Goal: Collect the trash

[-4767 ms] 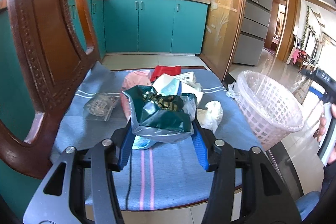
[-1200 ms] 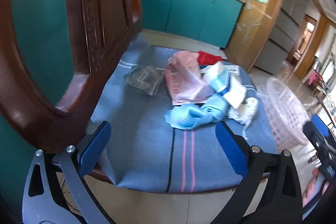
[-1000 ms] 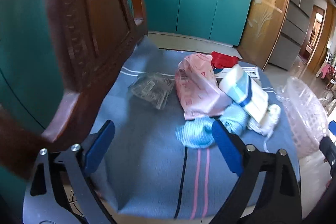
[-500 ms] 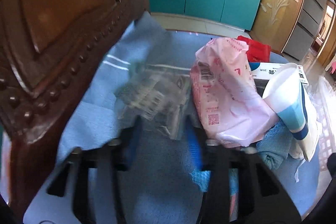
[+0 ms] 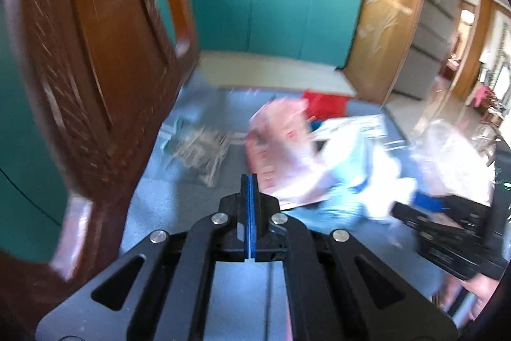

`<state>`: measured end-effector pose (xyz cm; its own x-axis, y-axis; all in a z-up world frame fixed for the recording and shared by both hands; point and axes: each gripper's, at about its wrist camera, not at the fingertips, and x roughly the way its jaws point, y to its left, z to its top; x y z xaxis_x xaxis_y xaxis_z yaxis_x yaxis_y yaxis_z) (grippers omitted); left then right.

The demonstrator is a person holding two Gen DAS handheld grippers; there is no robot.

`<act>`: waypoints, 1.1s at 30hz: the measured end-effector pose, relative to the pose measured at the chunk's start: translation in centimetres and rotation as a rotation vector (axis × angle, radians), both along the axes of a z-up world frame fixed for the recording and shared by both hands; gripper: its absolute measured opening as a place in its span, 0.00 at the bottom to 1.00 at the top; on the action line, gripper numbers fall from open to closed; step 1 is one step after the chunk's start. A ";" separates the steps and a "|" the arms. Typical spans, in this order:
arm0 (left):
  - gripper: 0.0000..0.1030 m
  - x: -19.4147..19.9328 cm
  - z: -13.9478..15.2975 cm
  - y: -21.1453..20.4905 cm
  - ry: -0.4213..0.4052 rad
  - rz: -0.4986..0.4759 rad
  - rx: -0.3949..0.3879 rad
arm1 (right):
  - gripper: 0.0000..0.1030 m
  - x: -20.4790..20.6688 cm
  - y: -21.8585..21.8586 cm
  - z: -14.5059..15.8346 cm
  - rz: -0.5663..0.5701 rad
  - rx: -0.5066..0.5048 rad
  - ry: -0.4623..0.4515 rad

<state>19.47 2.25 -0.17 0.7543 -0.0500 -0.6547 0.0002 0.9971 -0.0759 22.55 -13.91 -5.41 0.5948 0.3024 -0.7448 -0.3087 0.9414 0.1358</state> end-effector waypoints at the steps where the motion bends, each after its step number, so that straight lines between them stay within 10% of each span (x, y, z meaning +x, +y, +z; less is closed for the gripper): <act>1: 0.01 -0.6 0.9 -0.3 -0.029 -0.017 -0.002 | 0.27 -0.1 -0.1 0.1 0.003 0.005 0.003; 8: 0.01 -4.5 2.6 -0.3 -0.066 -0.025 0.011 | 0.23 -2.6 -0.8 2.4 0.008 0.047 -0.022; 12: 0.58 -2.4 0.0 1.6 0.011 0.055 0.026 | 0.23 -4.2 -1.0 4.0 0.008 0.062 -0.050; 25: 0.57 5.8 -5.9 1.1 0.113 0.089 0.134 | 0.23 -3.6 -1.8 3.8 0.001 0.067 -0.038; 33: 0.05 9.4 -7.8 2.6 0.140 0.107 0.066 | 0.23 -3.2 -1.9 3.5 0.001 0.066 -0.028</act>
